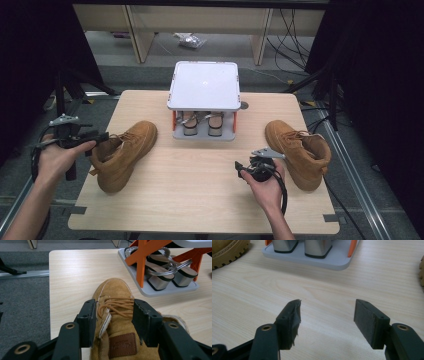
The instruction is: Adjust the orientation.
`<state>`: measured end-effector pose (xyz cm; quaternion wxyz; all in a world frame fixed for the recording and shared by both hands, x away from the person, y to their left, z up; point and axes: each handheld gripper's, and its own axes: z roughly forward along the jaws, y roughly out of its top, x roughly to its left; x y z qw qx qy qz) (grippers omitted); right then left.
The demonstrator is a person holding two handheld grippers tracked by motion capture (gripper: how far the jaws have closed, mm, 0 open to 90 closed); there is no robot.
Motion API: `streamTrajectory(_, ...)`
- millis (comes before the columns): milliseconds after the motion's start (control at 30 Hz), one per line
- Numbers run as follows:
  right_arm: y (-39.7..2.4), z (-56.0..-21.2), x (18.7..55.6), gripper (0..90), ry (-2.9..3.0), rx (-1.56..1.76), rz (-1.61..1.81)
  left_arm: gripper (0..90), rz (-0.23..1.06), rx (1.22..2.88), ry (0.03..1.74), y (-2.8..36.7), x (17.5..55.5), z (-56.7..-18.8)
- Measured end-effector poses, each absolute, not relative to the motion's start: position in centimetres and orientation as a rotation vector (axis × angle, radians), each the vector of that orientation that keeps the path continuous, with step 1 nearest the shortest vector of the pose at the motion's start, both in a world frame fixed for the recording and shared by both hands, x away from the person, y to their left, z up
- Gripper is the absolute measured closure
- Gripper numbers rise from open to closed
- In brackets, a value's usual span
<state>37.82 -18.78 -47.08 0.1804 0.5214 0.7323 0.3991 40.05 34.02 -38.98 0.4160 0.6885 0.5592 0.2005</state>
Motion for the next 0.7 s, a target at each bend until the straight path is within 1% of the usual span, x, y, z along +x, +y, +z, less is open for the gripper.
streamTrajectory(167, -18.44, -46.57, 37.44, 39.0, 2.048, 1.521, 1.105, 51.5, 0.486, 1.751, 1.407, 34.12, 39.80, -39.46)
streamTrajectory(233, -18.57, -46.65, 37.66, 38.9, 2.067, 1.463, 1.130, 51.2, 0.469, 1.764, 1.411, 34.04, 39.79, -39.59)
streamTrajectory(400, -18.44, -46.57, 37.57, 38.7, 2.069, 1.461, 1.136, 49.9, 0.468, 1.777, 1.422, 34.08, 40.01, -39.78)
streamTrajectory(667, -18.46, -46.46, 37.56, 38.5, 2.069, 1.463, 1.125, 53.0, 0.454, 1.809, 1.430, 34.07, 40.48, -39.84)
streamTrajectory(700, -18.36, -46.48, 37.53, 38.4, 2.066, 1.479, 1.116, 54.7, 0.448, 1.826, 1.428, 34.09, 40.54, -39.92)
